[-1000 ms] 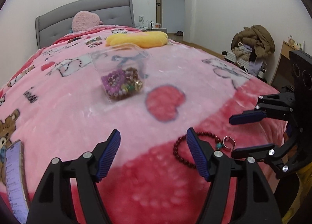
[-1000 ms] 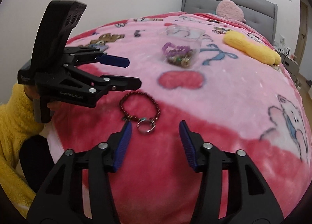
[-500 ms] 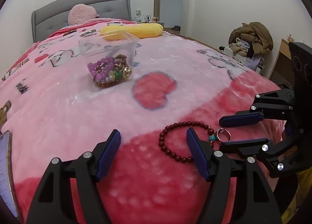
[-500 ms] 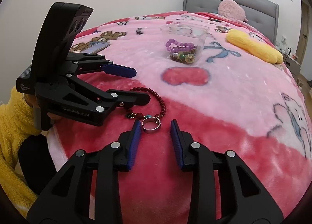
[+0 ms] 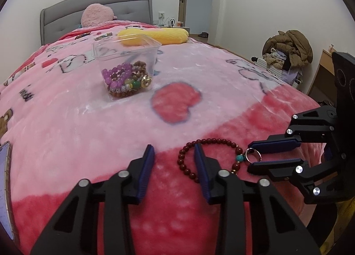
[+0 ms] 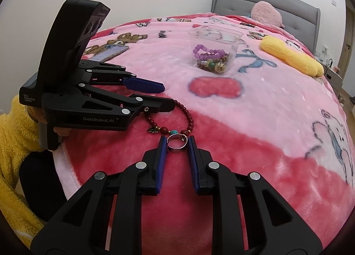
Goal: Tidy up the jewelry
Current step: 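Grasp silver ring with right tool while left tool grasps dark red bead bracelet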
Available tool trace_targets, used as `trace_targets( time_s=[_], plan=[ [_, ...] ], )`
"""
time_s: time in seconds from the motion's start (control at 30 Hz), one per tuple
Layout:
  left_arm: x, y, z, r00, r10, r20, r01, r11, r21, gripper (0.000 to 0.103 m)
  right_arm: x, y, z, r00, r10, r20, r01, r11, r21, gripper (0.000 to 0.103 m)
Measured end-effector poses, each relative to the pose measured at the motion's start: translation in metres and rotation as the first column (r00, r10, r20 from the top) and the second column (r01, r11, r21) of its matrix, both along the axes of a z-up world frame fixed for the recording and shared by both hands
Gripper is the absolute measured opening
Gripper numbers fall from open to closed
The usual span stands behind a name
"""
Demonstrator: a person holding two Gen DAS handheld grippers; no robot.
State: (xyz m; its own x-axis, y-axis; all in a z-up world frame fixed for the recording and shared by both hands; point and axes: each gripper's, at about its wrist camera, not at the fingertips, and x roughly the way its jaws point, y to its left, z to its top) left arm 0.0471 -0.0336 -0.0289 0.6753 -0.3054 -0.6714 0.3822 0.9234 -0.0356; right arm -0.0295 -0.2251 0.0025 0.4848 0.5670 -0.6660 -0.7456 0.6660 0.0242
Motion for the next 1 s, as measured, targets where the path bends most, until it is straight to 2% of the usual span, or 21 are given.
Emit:
trace_targets(
  time_s=[0.27,0.7,1.0],
  plan=[
    [-0.003,-0.006,0.0,1.0,-0.03,0.005,0.029,1.0,0.01,0.013,0.0,0.0,0.0,1.0,-0.001,-0.001,0.001,1.0,0.002,0.019],
    [-0.005,-0.006,0.006,0.999,-0.033,0.008,0.033,0.999,-0.017,0.007,0.001,-0.001,0.002,1.0,-0.001,0.001,0.001,1.0,-0.004,0.019],
    [-0.004,-0.004,0.028,0.998,-0.025,0.062,0.028,0.998,-0.056,0.007,0.003,0.002,0.016,0.999,-0.003,0.033,0.003,1.0,-0.001,0.019]
  ],
)
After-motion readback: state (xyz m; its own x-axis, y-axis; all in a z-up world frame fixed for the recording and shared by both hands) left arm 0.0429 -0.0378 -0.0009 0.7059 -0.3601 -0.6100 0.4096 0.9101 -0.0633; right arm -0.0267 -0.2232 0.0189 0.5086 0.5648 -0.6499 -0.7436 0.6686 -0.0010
